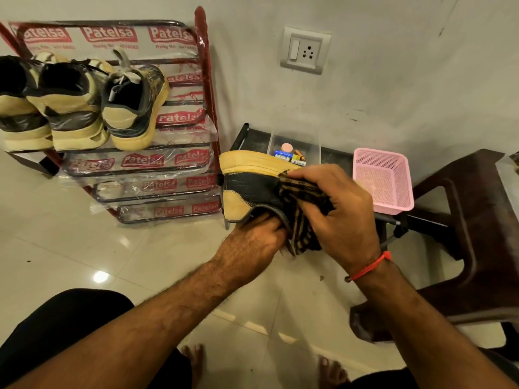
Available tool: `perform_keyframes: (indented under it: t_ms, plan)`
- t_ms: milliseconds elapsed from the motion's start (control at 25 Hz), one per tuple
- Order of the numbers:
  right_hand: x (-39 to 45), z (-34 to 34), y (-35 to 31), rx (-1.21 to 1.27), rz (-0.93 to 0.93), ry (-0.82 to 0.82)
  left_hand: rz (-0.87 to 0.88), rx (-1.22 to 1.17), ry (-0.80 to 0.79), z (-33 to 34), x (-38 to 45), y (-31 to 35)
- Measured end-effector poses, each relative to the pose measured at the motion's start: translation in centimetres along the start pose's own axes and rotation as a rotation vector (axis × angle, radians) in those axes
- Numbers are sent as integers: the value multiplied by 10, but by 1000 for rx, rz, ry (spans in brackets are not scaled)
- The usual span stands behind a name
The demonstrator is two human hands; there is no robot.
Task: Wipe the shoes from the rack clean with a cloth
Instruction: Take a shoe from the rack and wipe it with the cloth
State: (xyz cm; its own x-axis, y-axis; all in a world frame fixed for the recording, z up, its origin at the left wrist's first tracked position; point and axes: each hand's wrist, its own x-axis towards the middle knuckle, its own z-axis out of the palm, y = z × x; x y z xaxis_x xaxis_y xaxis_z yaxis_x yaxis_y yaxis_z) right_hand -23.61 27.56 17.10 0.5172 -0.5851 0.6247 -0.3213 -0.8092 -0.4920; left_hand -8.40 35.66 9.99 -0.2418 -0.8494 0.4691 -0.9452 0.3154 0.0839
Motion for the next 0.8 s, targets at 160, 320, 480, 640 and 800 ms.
perform_keyframes:
  t_ms: [160, 320, 480, 640, 800]
  plan:
    - [-3, -1, 13, 15, 121, 60, -9, -48, -49, 5, 0, -1]
    - [-6, 8, -1, 137, 40, -47, -17, -56, 2, 3, 2, -4]
    - [-1, 2, 20, 178, 194, 37, -97, -167, 68, 1, 0, -14]
    - [-8, 5, 28, 110, 259, 89, -393, -568, 143, -5, 12, -20]
    - [-17, 24, 8, 46, 234, 15, -745, -1065, 181, -16, 17, -9]
